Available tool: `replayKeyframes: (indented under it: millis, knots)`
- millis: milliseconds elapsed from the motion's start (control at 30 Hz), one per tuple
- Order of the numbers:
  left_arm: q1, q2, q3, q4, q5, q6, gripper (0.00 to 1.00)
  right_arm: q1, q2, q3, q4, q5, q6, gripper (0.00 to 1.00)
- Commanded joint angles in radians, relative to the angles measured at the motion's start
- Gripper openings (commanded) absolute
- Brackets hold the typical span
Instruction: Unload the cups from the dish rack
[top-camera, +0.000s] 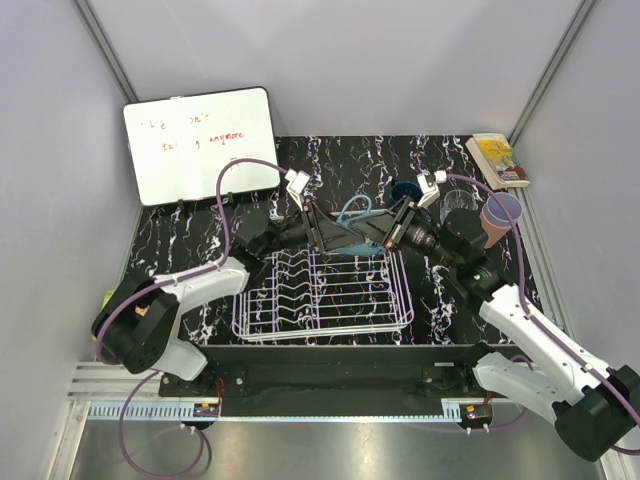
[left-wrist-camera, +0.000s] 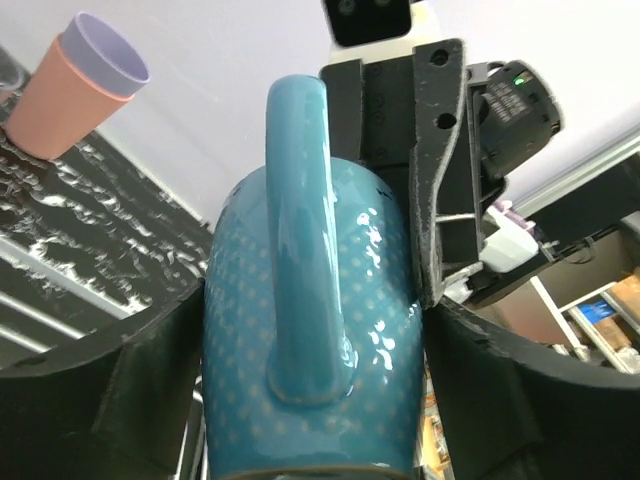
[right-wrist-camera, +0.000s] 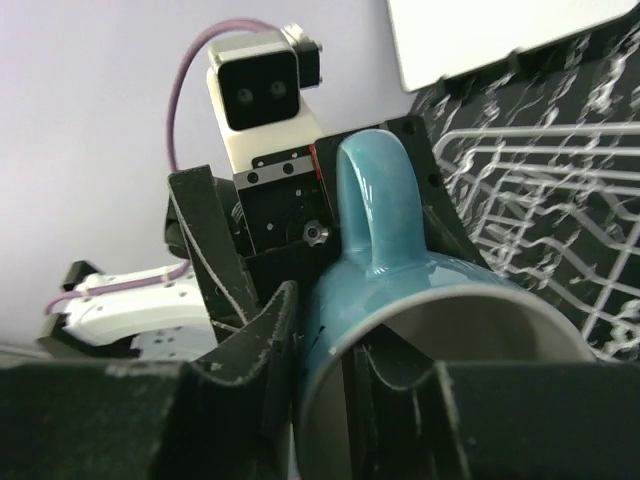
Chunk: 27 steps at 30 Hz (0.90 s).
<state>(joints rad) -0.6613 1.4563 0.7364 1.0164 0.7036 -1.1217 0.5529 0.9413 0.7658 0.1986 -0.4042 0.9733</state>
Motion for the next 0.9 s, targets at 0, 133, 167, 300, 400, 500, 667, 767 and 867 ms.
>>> replayKeyframes:
  millis: [0,133,167,300,400,500,667,767,867]
  knots:
    - [0.038,-0.056,0.052,-0.246,-0.036,0.089,0.99,-0.004,-0.052,0.064,0.001,0.099,-0.134,0.0]
    - [0.068,-0.08,0.054,-0.321,-0.064,0.125,0.99,-0.004,-0.055,0.073,-0.016,0.1,-0.147,0.0]
    - [0.08,-0.088,0.052,-0.325,-0.064,0.125,0.99,-0.004,-0.058,0.073,-0.016,0.1,-0.148,0.0]
    - [0.109,-0.111,0.04,-0.396,-0.117,0.138,0.99,-0.004,-0.056,0.09,-0.063,0.132,-0.179,0.0]
    - [0.134,-0.143,0.037,-0.504,-0.159,0.166,0.99,-0.004,-0.052,0.128,-0.129,0.174,-0.228,0.0]
    - [0.146,-0.178,0.063,-0.669,-0.272,0.241,0.99,-0.004,-0.015,0.205,-0.235,0.226,-0.298,0.0]
    - [0.149,-0.211,0.1,-0.846,-0.383,0.295,0.99,-0.004,0.156,0.433,-0.451,0.397,-0.416,0.0]
    - [0.147,-0.215,0.124,-0.949,-0.44,0.31,0.99,-0.004,0.333,0.635,-0.623,0.551,-0.473,0.0]
    - [0.147,-0.22,0.152,-1.061,-0.507,0.321,0.99,-0.004,0.488,0.789,-0.728,0.631,-0.498,0.0]
